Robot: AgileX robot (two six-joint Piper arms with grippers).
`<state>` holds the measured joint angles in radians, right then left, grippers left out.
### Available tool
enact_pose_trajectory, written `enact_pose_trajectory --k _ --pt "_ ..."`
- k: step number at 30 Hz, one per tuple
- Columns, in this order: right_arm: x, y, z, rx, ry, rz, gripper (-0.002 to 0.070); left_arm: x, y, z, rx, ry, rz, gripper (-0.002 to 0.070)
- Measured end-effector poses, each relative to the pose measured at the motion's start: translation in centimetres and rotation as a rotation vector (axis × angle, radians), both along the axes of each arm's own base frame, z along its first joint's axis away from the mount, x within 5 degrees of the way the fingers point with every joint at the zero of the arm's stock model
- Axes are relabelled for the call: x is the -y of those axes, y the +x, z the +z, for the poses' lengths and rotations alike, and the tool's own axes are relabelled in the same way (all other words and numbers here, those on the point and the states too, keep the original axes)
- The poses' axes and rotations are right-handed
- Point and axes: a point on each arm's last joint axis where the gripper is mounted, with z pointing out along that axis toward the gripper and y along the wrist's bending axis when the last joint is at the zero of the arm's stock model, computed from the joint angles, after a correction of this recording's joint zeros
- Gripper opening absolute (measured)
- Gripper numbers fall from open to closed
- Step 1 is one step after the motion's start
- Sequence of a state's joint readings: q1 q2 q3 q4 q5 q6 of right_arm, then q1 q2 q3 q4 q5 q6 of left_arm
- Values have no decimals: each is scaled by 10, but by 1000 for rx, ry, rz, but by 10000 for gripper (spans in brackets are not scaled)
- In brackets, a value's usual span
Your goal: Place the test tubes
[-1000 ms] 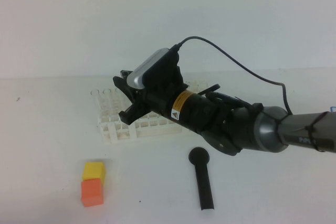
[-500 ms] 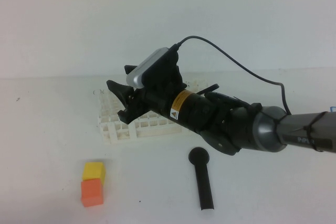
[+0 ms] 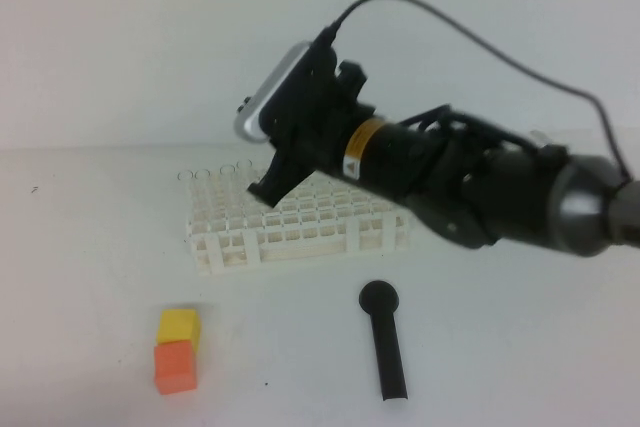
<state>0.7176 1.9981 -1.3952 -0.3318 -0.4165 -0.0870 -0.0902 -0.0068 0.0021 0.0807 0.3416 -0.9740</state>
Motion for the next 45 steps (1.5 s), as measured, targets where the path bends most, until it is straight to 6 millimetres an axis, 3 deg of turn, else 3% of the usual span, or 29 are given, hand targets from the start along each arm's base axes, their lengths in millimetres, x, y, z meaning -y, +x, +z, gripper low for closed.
enact_pose_trajectory --k 5,10,16,21,25,30,38,45 --pt "31 -5 44 28 -113 -70 8 0 0 0 2 27 -7 -1" --pt "87 -17 79 41 -112 -172 0 0 0 0 2 27 -7 -1" --pt "157 -55 98 43 -112 -290 0 0 0 0 2 28 -7 -1" --pt "192 -97 113 44 -119 -347 -1 0 0 0 2 28 -7 -1" --pt "208 -124 121 47 -126 -373 -1 0 0 0 2 28 -7 -1" --pt "222 -143 126 16 -168 -408 -1 0 0 0 3 41 -10 -1" --pt "224 -145 126 0 -173 -417 -1 0 0 0 3 44 -11 -1" --pt "231 -149 115 -152 -207 -484 -1 0 0 0 3 44 -11 -1"
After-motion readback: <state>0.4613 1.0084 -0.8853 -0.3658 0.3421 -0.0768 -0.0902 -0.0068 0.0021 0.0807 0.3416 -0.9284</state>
